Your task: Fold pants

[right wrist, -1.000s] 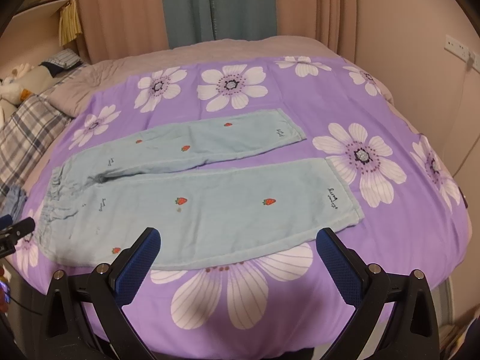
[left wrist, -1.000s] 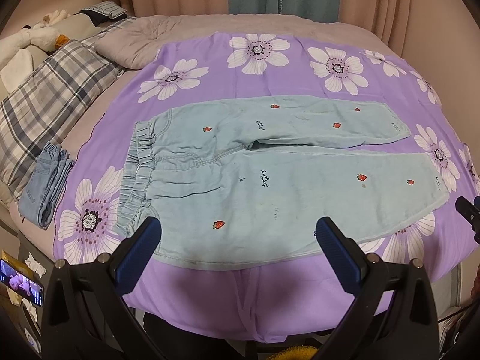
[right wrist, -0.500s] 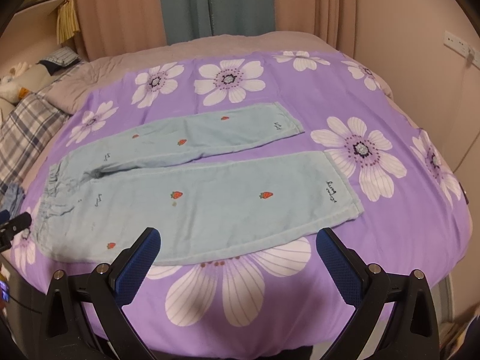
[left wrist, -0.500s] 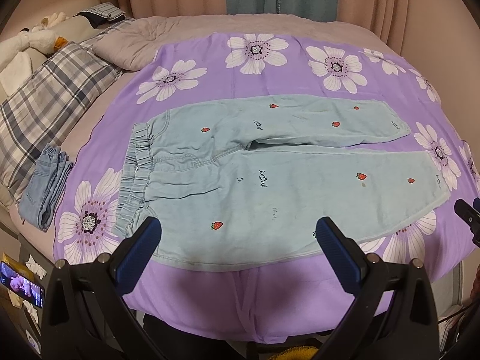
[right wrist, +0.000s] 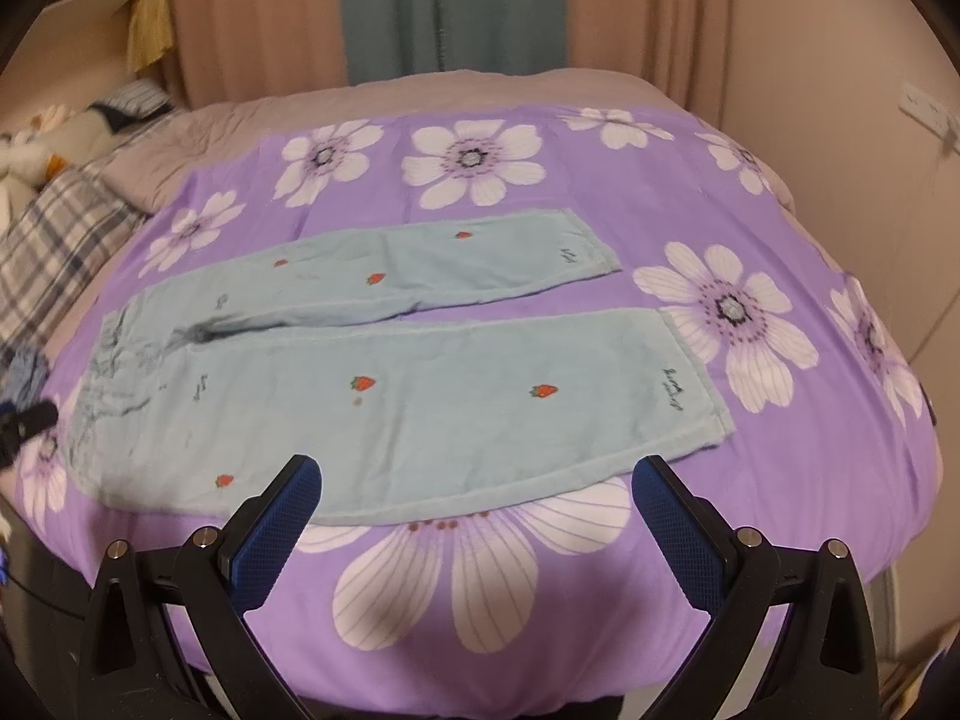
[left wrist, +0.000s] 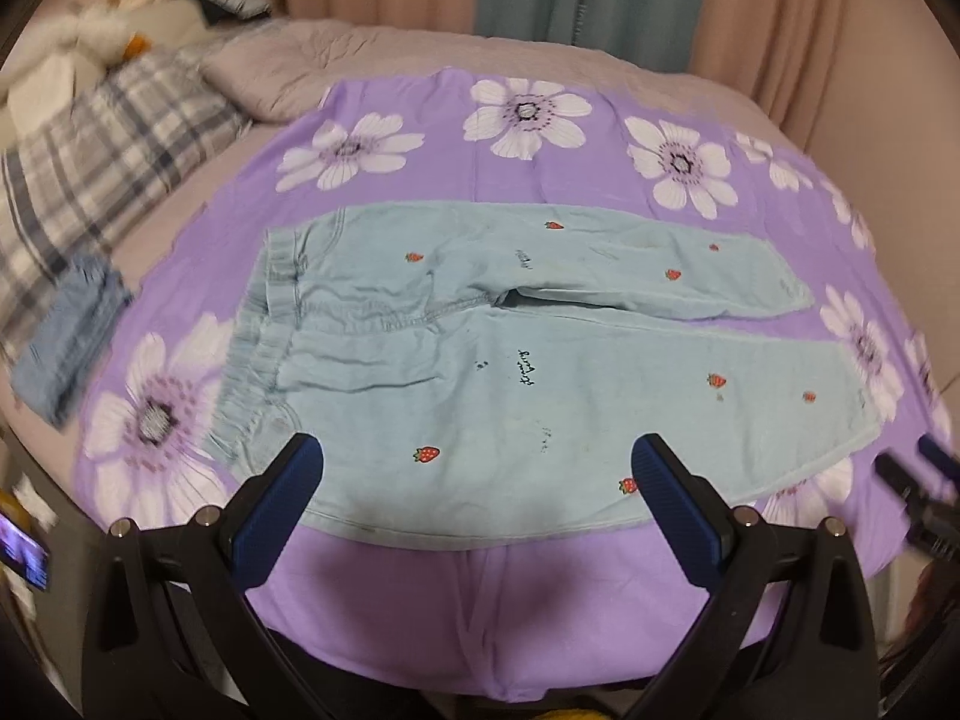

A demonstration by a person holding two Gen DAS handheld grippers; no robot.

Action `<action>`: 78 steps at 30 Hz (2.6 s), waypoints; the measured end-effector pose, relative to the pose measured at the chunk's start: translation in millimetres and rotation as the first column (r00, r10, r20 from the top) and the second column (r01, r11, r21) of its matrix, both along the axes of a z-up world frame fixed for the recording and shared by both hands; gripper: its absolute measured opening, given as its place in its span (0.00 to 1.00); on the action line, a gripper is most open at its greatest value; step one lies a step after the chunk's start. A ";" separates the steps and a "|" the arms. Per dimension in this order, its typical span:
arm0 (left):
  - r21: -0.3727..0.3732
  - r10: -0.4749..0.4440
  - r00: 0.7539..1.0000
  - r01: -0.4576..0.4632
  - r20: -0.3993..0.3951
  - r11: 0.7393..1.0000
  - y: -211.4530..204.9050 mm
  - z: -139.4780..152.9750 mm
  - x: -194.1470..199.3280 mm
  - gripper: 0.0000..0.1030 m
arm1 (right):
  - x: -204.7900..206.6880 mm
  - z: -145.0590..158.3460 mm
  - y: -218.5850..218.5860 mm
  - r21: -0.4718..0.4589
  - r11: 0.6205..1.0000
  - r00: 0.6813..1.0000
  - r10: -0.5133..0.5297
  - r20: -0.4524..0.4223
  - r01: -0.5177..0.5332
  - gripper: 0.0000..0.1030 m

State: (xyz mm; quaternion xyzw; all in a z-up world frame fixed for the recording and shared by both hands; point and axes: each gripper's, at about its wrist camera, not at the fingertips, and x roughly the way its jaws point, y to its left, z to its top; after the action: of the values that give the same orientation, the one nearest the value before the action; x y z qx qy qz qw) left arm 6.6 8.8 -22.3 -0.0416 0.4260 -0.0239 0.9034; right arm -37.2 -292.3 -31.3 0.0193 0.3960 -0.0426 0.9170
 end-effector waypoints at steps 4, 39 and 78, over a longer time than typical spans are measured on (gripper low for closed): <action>-0.146 0.097 0.995 -0.094 0.011 0.985 36.5 -18.7 1.4 0.99 | 11.6 -16.1 46.5 -0.036 0.982 0.983 0.184 0.000 -0.184 1.00; -0.260 0.360 0.924 -0.382 -0.131 0.887 177.1 -95.9 -3.9 0.18 | 17.6 -109.7 246.6 -0.296 0.568 0.612 0.787 -0.079 -0.768 0.07; -0.158 0.150 0.989 -0.145 0.016 0.977 187.4 -67.9 182.1 0.71 | 278.5 -29.7 100.1 -0.045 0.823 0.821 0.567 0.060 -0.566 0.65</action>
State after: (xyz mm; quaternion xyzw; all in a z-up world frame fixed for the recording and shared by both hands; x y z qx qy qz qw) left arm 188.7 196.2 -90.2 -0.1437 0.4059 0.0091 0.9025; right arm 241.3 -192.2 -61.1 -0.1092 0.3505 0.2273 0.9020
